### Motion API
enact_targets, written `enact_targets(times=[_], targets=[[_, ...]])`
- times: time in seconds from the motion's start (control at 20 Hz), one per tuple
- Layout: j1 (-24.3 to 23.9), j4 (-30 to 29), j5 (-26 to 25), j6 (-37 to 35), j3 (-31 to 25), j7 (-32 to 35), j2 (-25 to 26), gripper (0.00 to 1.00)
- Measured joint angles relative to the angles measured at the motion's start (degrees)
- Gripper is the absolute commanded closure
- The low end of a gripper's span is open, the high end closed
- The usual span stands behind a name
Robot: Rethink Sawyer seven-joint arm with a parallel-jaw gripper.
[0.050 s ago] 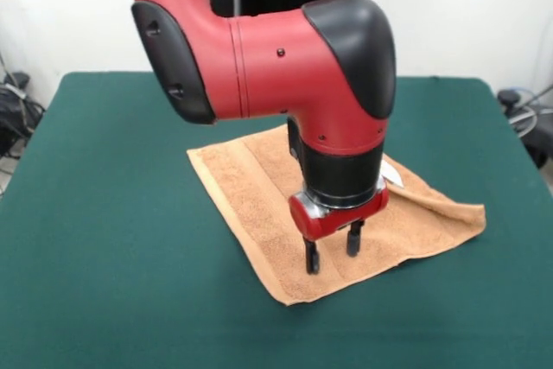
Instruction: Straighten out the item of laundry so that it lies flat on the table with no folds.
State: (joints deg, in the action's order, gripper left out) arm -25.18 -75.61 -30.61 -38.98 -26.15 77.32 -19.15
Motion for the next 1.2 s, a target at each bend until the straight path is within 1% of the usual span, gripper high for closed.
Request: enact_targets(times=[0.4, 0.6, 1.2], targets=[[-0.07, -2.58, -1.1, 6.14, 0.47, 0.0, 0.31, 0.0], [-0.38, -3.21, -1.15, 7.57, 0.45, 0.0, 0.22, 0.0], [-0.41, -3.44, -1.17, 8.18, 0.52, 0.0, 0.18, 0.0]])
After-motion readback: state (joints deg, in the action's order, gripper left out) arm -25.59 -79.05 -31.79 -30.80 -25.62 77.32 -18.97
